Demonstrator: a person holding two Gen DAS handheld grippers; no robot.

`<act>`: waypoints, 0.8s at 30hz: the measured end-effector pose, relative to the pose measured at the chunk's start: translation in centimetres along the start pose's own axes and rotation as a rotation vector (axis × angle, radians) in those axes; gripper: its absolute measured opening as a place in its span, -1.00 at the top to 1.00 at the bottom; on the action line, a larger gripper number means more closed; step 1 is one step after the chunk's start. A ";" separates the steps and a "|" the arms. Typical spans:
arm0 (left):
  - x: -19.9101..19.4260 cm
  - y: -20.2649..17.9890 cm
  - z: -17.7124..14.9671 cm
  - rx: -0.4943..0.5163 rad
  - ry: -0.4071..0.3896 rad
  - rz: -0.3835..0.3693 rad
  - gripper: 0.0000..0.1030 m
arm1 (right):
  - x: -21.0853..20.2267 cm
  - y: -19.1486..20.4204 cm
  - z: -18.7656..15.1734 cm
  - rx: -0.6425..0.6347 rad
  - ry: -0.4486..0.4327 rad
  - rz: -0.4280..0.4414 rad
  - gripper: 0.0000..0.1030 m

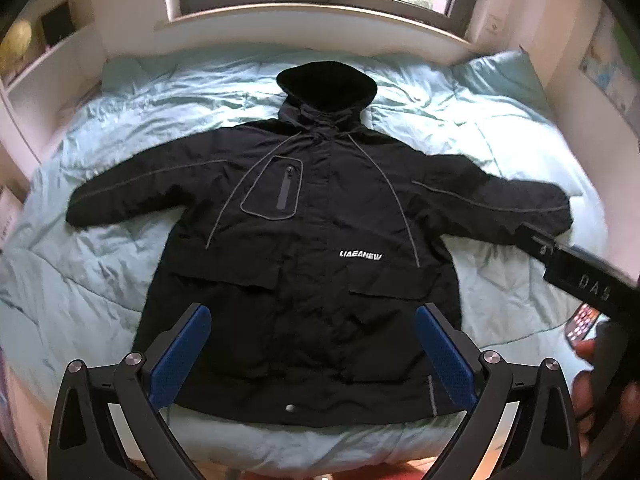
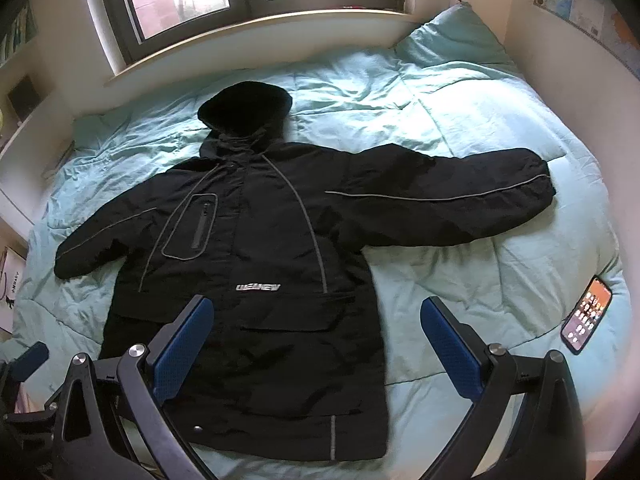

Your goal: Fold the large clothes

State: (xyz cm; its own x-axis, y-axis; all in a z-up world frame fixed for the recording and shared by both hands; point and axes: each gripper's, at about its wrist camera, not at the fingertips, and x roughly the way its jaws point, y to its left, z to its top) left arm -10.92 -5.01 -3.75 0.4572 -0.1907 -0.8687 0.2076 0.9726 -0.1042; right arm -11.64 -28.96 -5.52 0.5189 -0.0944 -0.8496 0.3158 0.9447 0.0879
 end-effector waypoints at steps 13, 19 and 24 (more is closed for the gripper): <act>0.2 7.1 2.2 -0.018 -0.003 0.040 -0.97 | -0.4 7.2 0.4 -0.025 0.001 -0.013 -1.00; 0.7 10.7 3.4 0.009 -0.001 0.026 -0.97 | -0.1 10.9 0.0 -0.019 0.005 -0.017 -1.00; 1.5 13.4 4.2 0.022 -0.003 0.012 -0.97 | 0.1 13.4 -0.5 -0.012 -0.002 -0.039 -1.00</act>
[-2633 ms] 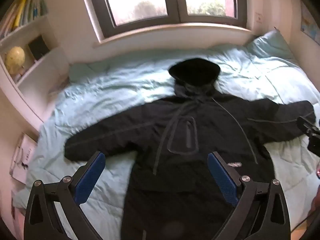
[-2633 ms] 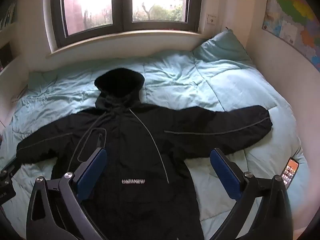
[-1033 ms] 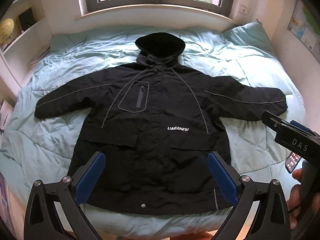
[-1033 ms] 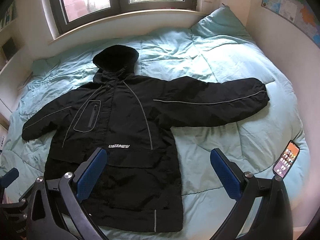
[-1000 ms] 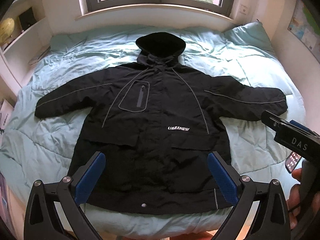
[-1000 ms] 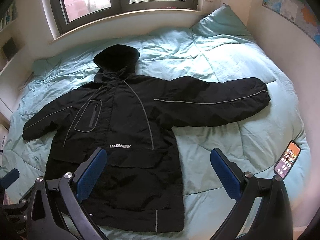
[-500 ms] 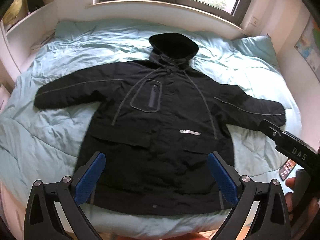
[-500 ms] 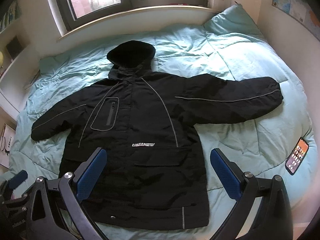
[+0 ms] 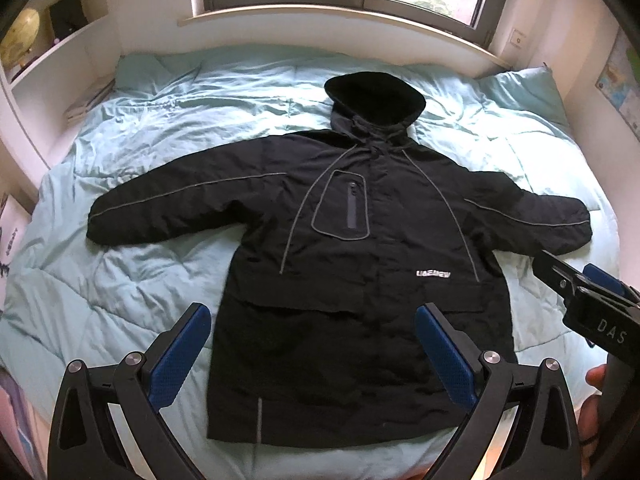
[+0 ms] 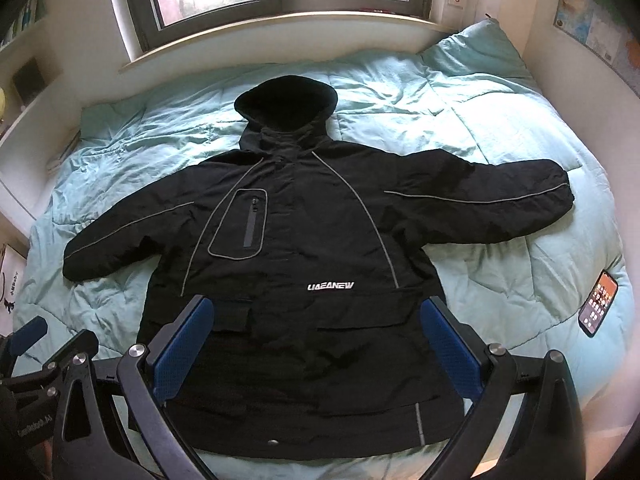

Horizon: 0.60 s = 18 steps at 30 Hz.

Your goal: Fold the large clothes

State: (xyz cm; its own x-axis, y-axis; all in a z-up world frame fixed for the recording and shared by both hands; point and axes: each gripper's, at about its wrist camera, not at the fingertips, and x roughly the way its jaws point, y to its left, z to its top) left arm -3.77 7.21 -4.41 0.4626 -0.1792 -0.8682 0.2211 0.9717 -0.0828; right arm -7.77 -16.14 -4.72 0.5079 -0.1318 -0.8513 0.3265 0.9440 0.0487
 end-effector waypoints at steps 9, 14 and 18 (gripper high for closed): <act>1.8 4.3 1.3 0.029 -0.020 -0.047 -0.97 | 0.2 3.6 -0.3 0.022 0.001 -0.044 -1.00; 2.7 5.6 2.1 0.076 -0.062 -0.035 -0.97 | 0.6 5.4 -0.3 0.022 0.004 -0.075 -1.00; 4.2 7.2 2.9 0.068 -0.036 -0.081 -0.97 | 1.1 6.9 0.4 0.015 0.007 -0.093 -1.00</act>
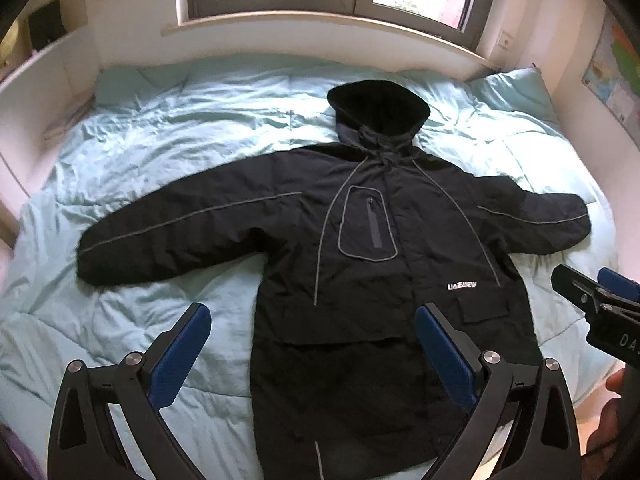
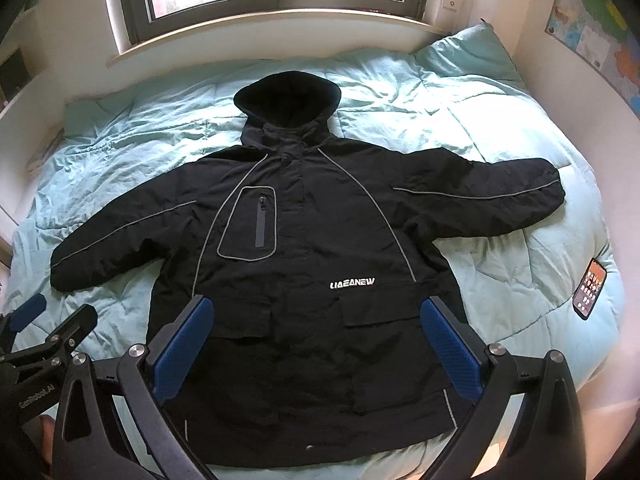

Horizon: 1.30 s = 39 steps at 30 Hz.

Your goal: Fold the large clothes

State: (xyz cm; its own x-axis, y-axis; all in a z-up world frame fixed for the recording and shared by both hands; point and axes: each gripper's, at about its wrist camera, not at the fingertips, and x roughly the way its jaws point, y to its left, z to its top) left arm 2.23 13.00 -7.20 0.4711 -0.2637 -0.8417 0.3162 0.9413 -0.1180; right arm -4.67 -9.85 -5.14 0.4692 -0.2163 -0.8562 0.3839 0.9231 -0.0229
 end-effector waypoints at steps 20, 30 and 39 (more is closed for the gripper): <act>9.5 33.8 -1.7 -0.787 -0.041 -0.006 -0.97 | 13.9 16.3 9.0 -0.229 0.009 0.141 -0.76; 15.9 44.9 -4.0 -0.977 -0.071 0.108 -0.94 | 25.1 22.4 10.7 -0.279 0.113 0.157 0.14; 20.4 46.0 -2.0 -0.896 -0.010 0.151 0.23 | 31.5 23.1 11.4 -0.217 0.223 0.199 0.13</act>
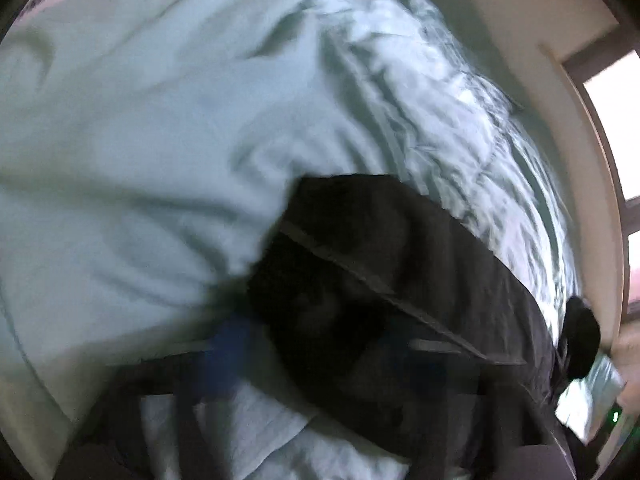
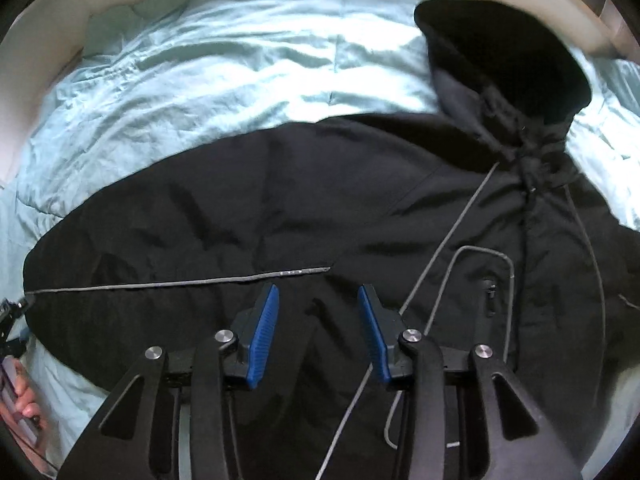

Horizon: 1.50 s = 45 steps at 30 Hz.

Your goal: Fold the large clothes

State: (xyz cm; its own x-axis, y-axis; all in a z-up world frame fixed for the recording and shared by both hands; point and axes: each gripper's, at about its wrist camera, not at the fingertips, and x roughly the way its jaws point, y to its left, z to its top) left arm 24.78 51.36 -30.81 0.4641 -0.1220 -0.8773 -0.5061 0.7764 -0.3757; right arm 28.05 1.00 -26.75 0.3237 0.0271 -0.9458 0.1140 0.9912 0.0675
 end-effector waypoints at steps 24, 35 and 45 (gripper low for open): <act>-10.4 -10.4 -2.3 0.338 -0.224 -0.152 0.70 | 3.5 -2.2 1.9 0.027 0.082 0.062 -0.04; -12.5 -31.4 -16.4 0.755 -0.139 -0.449 0.71 | -6.2 -12.5 -4.0 0.107 -0.010 0.059 -0.04; -3.7 -47.8 -31.1 0.983 0.107 -0.544 0.71 | -8.9 -24.9 -7.5 0.196 -0.029 -0.020 -0.04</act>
State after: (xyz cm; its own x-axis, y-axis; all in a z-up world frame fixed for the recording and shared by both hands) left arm 24.68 -4.51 -18.92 0.3601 -0.6083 -0.7074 0.5579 0.7481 -0.3593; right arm 15.26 -22.95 -22.38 0.3456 0.0009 -0.9384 0.3007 0.9472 0.1117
